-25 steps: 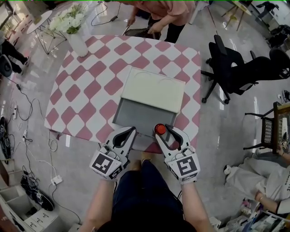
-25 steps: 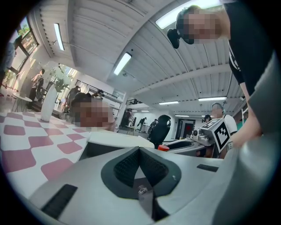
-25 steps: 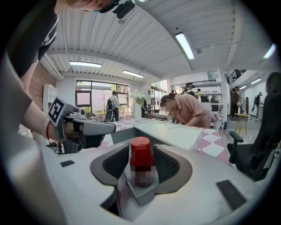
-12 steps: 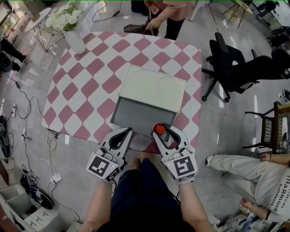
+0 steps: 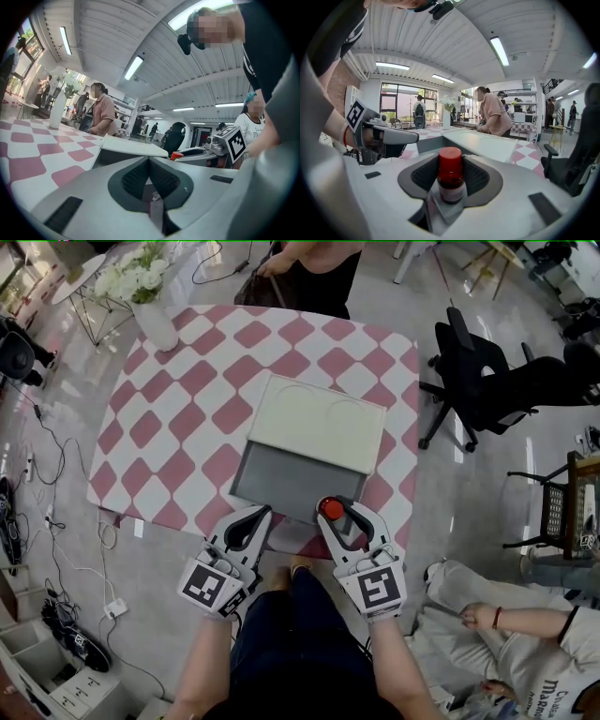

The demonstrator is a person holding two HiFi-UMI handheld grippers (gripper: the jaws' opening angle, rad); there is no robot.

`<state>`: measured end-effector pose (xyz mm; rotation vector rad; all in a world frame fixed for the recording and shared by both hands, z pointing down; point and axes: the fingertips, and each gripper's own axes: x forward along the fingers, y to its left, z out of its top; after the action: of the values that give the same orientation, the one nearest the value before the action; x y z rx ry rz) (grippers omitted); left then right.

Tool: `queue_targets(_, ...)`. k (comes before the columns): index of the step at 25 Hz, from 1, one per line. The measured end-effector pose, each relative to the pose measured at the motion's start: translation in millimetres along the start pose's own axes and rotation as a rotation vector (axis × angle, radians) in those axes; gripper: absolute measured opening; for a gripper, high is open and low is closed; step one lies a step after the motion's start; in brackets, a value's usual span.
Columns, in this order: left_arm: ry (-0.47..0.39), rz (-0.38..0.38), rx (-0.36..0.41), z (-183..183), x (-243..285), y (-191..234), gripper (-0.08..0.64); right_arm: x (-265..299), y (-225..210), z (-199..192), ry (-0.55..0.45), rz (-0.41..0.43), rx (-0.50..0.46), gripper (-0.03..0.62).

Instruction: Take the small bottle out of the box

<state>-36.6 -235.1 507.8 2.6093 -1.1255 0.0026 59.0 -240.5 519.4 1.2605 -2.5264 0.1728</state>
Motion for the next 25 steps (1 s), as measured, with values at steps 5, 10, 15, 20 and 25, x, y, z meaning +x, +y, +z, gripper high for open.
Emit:
queue_targets(5, -0.002, 0.0, 0.0, 1.0, 1.0, 0.2, 0.002, -0.2, -0.7, 1.2, -0.002, -0.003, 0.008, 0.15)
queue_targets(10, -0.007, -0.001, 0.002, 4.5, 1.6, 1.2, 0.0, -0.1, -1.4, 7.1, -0.014, 0.003, 0.022, 0.149)
queue_targets(15, -0.019, -0.002, 0.002, 11.4, 2.9, 0.5, 0.001, -3.2, -6.0, 12.2, -0.011, 0.002, 0.046, 0.149)
queue_targets(20, -0.026, 0.001, 0.009, 16.6, 4.2, 3.5, 0.0, -3.4, -7.3, 17.6, -0.022, 0.004, 0.047, 0.149)
queue_targets(25, -0.038, -0.004, 0.014, 23.4, 8.3, 2.7, 0.0, -5.3, -9.3, 23.8, -0.028, 0.007, 0.044, 0.147)
